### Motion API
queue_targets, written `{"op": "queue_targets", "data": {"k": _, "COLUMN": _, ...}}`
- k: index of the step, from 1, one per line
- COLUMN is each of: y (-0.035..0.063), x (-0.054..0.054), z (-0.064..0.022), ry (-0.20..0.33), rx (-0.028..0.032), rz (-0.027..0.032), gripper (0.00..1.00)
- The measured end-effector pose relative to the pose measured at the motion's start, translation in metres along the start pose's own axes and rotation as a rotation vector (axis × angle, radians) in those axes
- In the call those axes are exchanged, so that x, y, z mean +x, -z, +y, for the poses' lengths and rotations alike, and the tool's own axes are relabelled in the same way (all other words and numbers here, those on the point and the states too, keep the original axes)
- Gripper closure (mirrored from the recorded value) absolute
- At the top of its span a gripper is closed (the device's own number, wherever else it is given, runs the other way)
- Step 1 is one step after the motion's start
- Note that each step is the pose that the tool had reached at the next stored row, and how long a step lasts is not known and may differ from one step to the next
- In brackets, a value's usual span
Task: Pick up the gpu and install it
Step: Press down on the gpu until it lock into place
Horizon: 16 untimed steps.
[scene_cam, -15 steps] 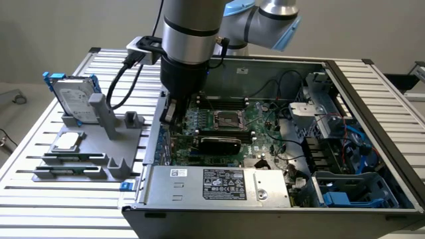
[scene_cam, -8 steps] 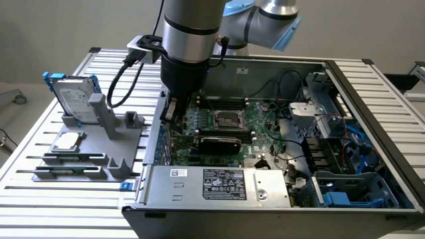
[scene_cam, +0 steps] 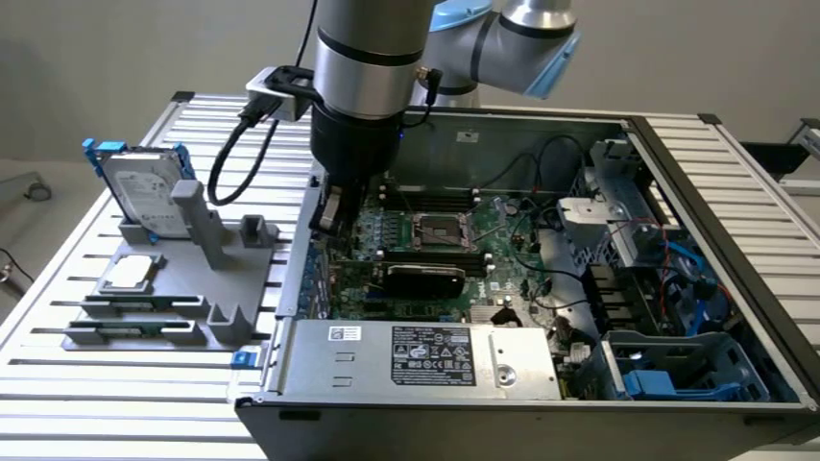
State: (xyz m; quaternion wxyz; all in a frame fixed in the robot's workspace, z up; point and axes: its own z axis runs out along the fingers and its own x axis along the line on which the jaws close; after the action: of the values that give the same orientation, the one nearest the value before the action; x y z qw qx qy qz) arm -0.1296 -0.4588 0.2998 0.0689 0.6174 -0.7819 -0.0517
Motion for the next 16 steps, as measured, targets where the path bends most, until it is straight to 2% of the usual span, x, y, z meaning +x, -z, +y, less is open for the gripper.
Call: {"op": "queue_targets", "data": {"k": 16, "y": -0.0023, "x": -0.004, "z": 0.0034, "ry": 0.0, "rx": 0.0004, "rz": -0.0001, "gripper": 0.89}}
